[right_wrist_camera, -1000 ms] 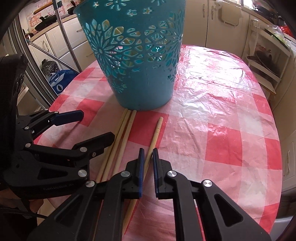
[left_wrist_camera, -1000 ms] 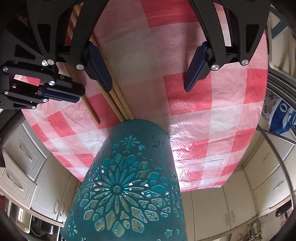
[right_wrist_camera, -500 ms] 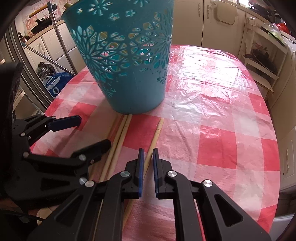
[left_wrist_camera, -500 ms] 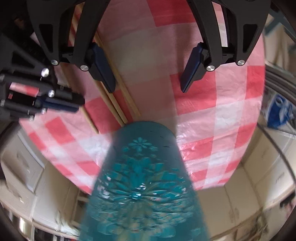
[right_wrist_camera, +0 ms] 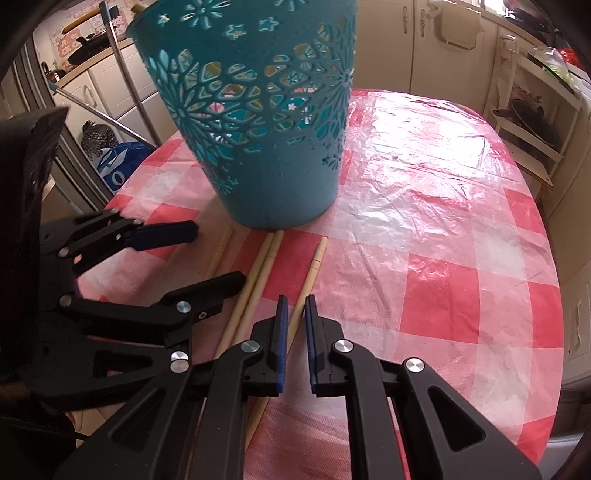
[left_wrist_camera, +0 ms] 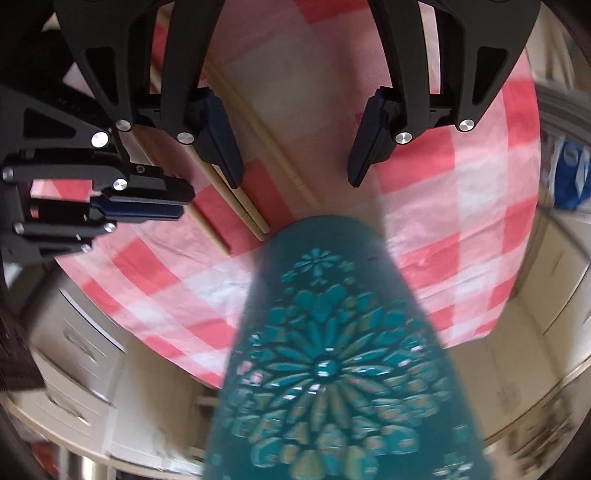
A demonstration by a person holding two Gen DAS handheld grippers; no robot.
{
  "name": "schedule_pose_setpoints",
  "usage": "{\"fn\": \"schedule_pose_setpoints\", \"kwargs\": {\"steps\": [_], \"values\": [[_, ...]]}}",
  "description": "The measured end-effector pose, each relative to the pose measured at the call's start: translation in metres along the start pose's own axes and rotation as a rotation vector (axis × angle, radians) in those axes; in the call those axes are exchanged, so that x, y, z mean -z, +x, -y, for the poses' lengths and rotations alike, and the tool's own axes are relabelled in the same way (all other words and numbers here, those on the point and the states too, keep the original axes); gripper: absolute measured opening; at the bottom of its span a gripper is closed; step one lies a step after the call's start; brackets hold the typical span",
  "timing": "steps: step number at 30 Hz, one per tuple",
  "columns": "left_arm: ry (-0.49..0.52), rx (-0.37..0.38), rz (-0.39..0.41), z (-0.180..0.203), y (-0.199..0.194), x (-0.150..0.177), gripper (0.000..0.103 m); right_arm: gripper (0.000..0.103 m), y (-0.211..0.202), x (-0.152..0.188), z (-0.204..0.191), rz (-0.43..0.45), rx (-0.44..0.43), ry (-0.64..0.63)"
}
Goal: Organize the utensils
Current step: 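Align the left tool on a chopstick and close it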
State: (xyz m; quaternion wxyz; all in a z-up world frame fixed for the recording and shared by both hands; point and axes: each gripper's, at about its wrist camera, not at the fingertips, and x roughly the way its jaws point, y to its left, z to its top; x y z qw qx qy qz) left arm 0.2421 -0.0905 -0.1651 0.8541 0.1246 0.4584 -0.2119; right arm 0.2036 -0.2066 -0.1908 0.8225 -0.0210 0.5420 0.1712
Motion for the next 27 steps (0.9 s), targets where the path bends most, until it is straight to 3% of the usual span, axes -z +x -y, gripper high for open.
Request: {"fn": "schedule_pose_setpoints", "kwargs": {"steps": [2,9,12,14,17,21,27], "values": [[0.033,0.033,-0.022,-0.004,0.001,-0.004,0.057,0.01,0.0,-0.001,0.0,-0.005,-0.006,-0.011],[-0.007,0.004,-0.042,-0.005,0.002,-0.006,0.059,0.011,0.002,-0.006,0.004,-0.008,0.002,0.024],[0.026,0.008,-0.022,-0.002,0.001,-0.005,0.047,0.012,0.002,-0.007,0.004,-0.009,0.001,0.024],[0.062,0.007,-0.011,0.001,0.001,-0.004,0.045,0.015,0.002,-0.007,0.005,-0.009,-0.001,0.024],[0.023,0.071,-0.035,-0.01,0.001,-0.006,0.042,0.021,0.001,-0.007,0.006,-0.005,0.003,0.028],[0.002,0.042,-0.042,-0.02,0.001,-0.007,0.012,0.026,0.001,-0.008,0.006,-0.004,0.002,0.034],[0.033,0.036,-0.039,-0.015,0.0,-0.006,0.009,0.03,0.001,-0.009,0.006,-0.002,0.002,0.04]]}}
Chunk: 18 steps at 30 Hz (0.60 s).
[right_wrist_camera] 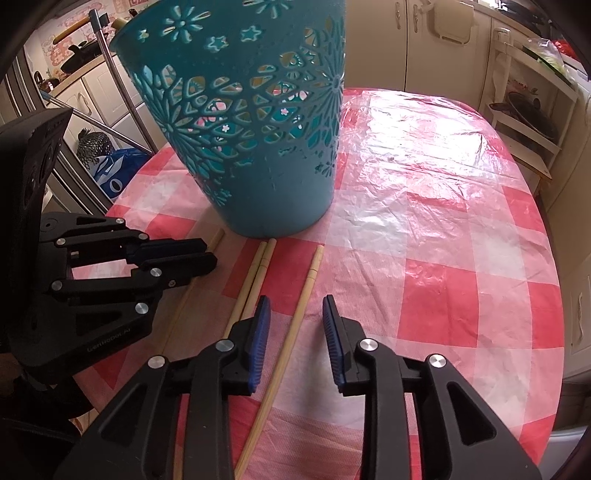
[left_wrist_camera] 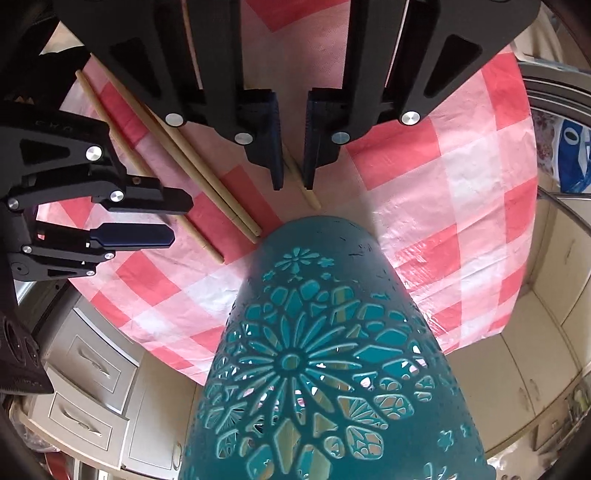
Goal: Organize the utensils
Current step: 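Align the left tool on a chopstick and close it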
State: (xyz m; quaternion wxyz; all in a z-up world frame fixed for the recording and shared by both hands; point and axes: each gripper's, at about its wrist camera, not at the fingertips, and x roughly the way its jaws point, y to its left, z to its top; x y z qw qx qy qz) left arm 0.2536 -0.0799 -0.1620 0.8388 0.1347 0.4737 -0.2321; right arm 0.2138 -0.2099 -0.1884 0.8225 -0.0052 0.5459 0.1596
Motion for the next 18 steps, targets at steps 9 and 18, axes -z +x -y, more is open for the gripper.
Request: {"fn": "schedule_pose_setpoints", "kwargs": {"steps": [9,18], "values": [[-0.006,-0.052,-0.018,0.0012,-0.0007,0.0008,0.024,0.033,-0.0002,-0.0019,-0.0002,0.001,0.005,0.003],[0.012,-0.027,-0.015,0.0062,-0.002,0.0029,0.005,0.029,0.004,-0.0008,-0.0084,-0.009,0.036,-0.017]]}}
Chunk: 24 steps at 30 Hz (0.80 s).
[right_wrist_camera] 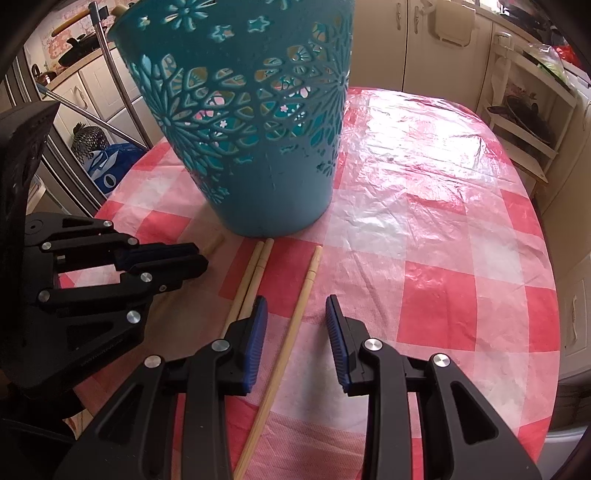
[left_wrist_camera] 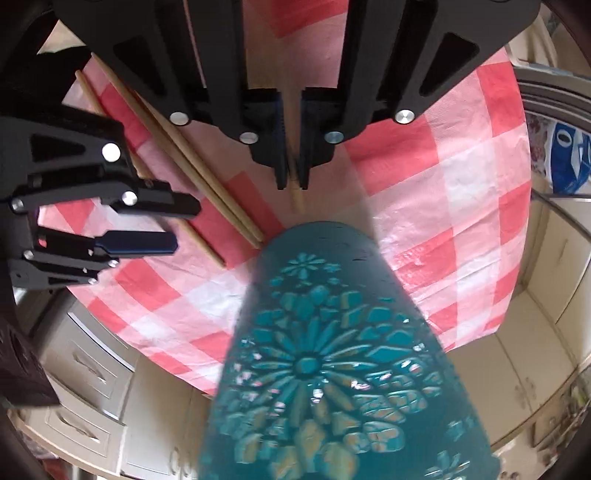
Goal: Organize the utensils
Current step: 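Align the left tool on a chopstick and close it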
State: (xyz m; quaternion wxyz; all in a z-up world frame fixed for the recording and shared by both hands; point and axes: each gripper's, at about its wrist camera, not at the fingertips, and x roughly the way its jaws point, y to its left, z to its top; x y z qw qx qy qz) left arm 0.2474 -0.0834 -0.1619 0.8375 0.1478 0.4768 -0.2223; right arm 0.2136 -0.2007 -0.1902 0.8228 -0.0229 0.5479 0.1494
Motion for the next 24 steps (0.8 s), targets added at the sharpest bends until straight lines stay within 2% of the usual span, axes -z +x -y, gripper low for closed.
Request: {"fn": "schedule_pose_setpoints", "kwargs": {"steps": [3,6,9,12,13,24], "values": [[-0.014,0.01,-0.011,-0.001,0.001,-0.001,0.006,0.027,0.0,0.0,0.001,-0.003,0.003,0.0],[-0.018,-0.026,-0.01,0.0,0.0,0.0,0.017,0.027,0.0,0.001,0.002,-0.003,0.004,0.002],[-0.025,-0.031,-0.002,-0.001,0.0,0.001,0.017,0.024,0.001,0.001,0.001,-0.001,0.012,-0.01],[-0.018,-0.022,0.006,0.003,0.001,0.001,0.008,0.01,0.002,0.0,-0.001,-0.002,0.023,-0.017],[-0.016,-0.022,0.008,0.004,0.001,0.001,0.005,0.01,0.002,0.0,0.0,-0.003,0.02,-0.015],[-0.002,-0.039,0.016,0.01,0.001,0.001,0.005,0.01,0.003,0.0,-0.007,0.003,0.053,-0.055]]}}
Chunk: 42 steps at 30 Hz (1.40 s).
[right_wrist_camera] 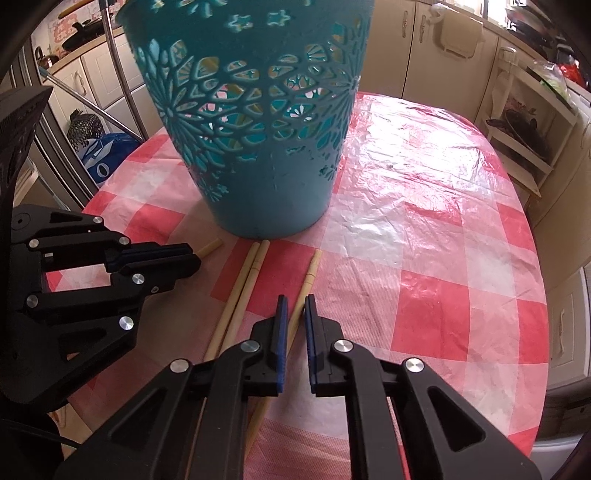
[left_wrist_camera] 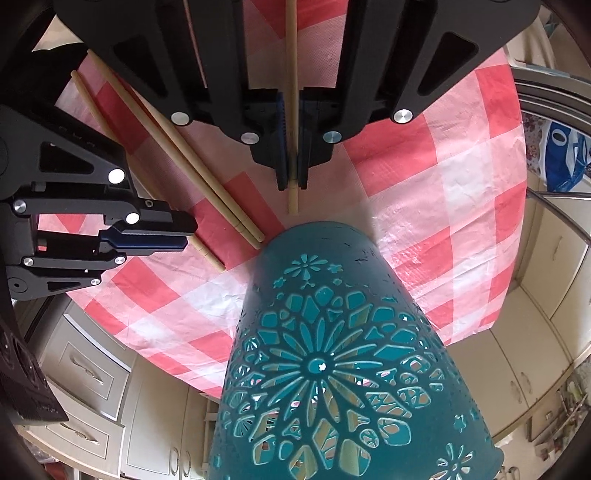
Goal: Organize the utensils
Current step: 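Align the left tool on a chopstick and close it, then lift the stick with the left tool over the basket and open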
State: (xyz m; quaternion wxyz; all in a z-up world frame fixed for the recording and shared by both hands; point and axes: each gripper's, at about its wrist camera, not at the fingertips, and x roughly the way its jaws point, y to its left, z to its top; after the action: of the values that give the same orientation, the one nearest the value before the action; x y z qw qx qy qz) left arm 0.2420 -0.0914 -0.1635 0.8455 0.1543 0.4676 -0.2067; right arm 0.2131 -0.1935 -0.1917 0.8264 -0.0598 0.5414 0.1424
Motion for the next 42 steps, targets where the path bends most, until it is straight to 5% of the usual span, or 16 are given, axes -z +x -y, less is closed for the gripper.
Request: {"fn": "schedule_pose_setpoints", "kwargs": {"steps": [13,21,26,32,38,42], "values": [[0.006,0.005,0.004,0.0,0.0,0.0,0.005,0.006,-0.003,0.001,-0.001,0.001,0.004,-0.01],[-0.059,0.107,0.059,-0.044,-0.048,-0.003,0.005,0.006,-0.002,0.0,0.005,-0.008,-0.022,0.021],[-0.191,0.133,0.238,-0.086,-0.116,-0.02,0.005,0.006,-0.001,-0.003,0.008,-0.011,-0.036,0.042],[-0.24,0.135,0.513,-0.089,-0.182,-0.066,0.005,0.006,0.001,-0.005,0.011,-0.012,-0.049,0.062],[-0.29,0.104,0.843,-0.073,-0.198,-0.114,0.005,0.006,0.001,-0.004,0.011,-0.01,-0.051,0.064],[-0.334,0.036,0.968,-0.066,-0.185,-0.131,0.005,0.006,0.001,-0.004,0.011,-0.01,-0.055,0.064]]}}
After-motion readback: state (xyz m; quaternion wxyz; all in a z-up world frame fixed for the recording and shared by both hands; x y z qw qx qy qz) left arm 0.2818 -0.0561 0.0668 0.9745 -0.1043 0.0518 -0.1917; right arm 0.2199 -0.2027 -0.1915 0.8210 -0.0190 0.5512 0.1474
